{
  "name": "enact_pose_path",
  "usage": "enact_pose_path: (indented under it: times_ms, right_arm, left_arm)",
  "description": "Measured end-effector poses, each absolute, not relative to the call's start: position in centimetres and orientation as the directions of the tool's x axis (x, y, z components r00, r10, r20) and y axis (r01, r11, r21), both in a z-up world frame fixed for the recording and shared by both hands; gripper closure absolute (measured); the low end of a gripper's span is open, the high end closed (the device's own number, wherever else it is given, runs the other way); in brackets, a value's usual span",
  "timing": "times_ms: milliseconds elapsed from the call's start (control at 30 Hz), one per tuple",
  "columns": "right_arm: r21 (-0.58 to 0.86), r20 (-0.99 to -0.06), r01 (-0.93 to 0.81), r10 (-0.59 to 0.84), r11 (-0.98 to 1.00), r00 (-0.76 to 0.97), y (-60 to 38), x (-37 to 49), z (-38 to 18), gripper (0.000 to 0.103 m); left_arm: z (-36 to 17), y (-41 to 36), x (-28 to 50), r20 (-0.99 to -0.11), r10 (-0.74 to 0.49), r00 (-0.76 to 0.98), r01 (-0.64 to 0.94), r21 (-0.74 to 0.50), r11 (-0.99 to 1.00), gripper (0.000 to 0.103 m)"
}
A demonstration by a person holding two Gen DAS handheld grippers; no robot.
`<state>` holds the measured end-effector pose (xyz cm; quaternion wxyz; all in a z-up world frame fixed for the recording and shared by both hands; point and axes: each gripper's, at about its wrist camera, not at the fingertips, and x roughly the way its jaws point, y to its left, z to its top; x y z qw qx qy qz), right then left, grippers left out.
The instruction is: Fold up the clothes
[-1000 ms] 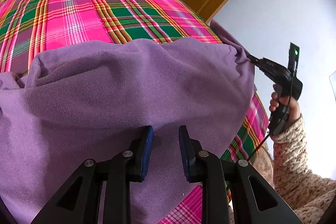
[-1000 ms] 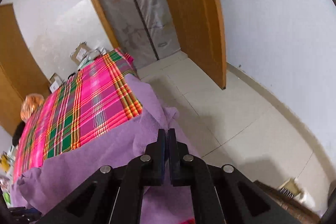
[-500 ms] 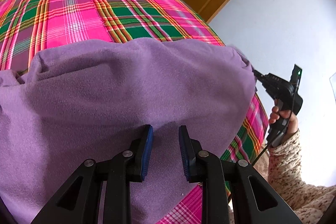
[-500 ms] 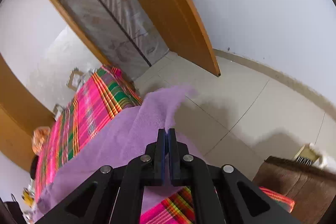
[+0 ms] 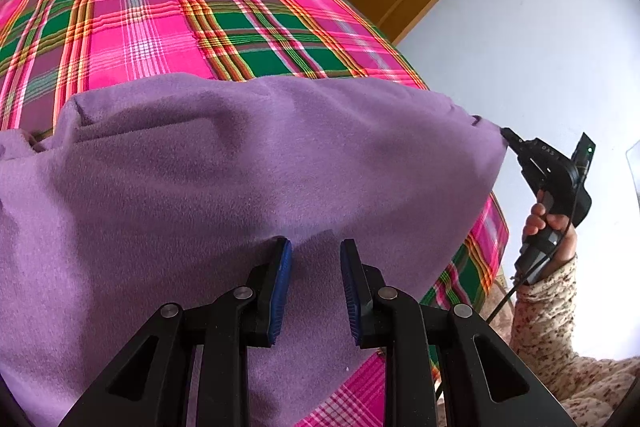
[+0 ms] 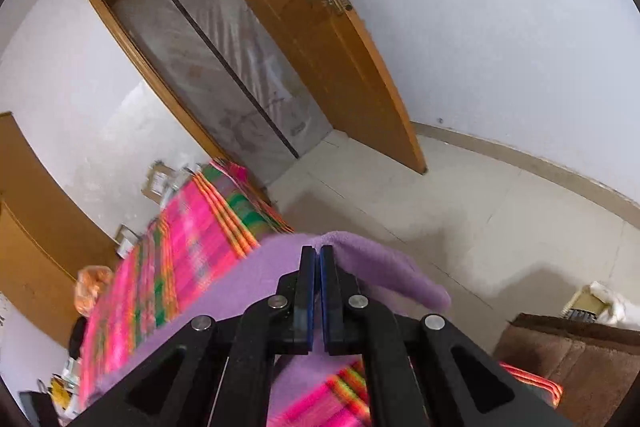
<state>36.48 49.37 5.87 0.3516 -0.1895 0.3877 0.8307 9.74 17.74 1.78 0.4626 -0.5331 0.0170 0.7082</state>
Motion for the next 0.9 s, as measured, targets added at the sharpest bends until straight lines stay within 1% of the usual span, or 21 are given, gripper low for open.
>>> enact_pose_path:
  times_ms: [133,233,300,400,500,567,633,667,700,767,867,900]
  right_arm:
    - [0.562,-0.632,-0.743,0.389,-0.365,-0.67,50.4,37.3,3.1,0.101]
    - [0.546,-0.616,-0.747,0.421,-0.38,-0.665,50.3,37.9,4.0,0.101]
    - [0.527,-0.62,-0.759,0.437,-0.382,-0.651,50.4,38.1,4.5,0.103]
    - [0.5,-0.63,-0.778,0.456,-0.381,-0.628,50.6,38.4,5.1,0.103]
    - [0.485,-0.654,-0.785,0.435,-0.385,-0.618,50.4,38.0,4.5,0.101]
    - [0.5,-0.649,-0.774,0.424,-0.388,-0.631,50.3,37.4,4.3,0.101]
    - [0.522,-0.628,-0.758,0.425,-0.391,-0.652,50.2,37.0,4.2,0.098]
    - [0.519,-0.628,-0.752,0.416,-0.407,-0.658,50.1,36.5,4.2,0.093]
    - [0.507,-0.636,-0.747,0.398,-0.43,-0.661,50.0,36.0,4.1,0.084]
    - [0.479,-0.66,-0.741,0.363,-0.471,-0.658,49.6,34.9,4.0,0.076]
    - [0.43,-0.706,-0.752,0.332,-0.499,-0.625,49.0,33.5,3.3,0.075]
    - [0.434,-0.701,-0.754,0.341,-0.493,-0.627,48.9,33.6,3.2,0.074]
  left_arm:
    - [1.8,17.8,9.7,-0.769,0.64,0.001,-0.669,-0.476,-0.57,0.077]
    - [1.9,17.7,9.8,-0.769,0.639,0.003,-0.669,-0.476,-0.571,0.077]
    - [1.9,17.7,9.8,-0.77,0.638,0.002,-0.669,-0.475,-0.571,0.077]
    - [1.9,17.6,9.8,-0.768,0.64,0.004,-0.663,-0.481,-0.573,0.077]
    - [1.9,17.5,9.8,-0.765,0.644,0.003,-0.657,-0.487,-0.575,0.077]
    - [2.0,17.5,9.8,-0.764,0.645,0.003,-0.656,-0.489,-0.576,0.077]
    - [1.9,17.5,9.7,-0.762,0.647,0.005,-0.651,-0.493,-0.576,0.077]
    - [1.9,17.4,9.8,-0.762,0.648,0.006,-0.65,-0.496,-0.576,0.077]
    - [1.9,17.4,9.8,-0.762,0.648,0.008,-0.649,-0.497,-0.576,0.077]
    - [2.0,17.3,9.8,-0.762,0.648,0.01,-0.648,-0.498,-0.576,0.077]
    - [2.0,17.0,9.9,-0.759,0.651,0.013,-0.644,-0.505,-0.575,0.077]
    - [2.0,16.9,9.9,-0.757,0.653,0.015,-0.642,-0.508,-0.574,0.077]
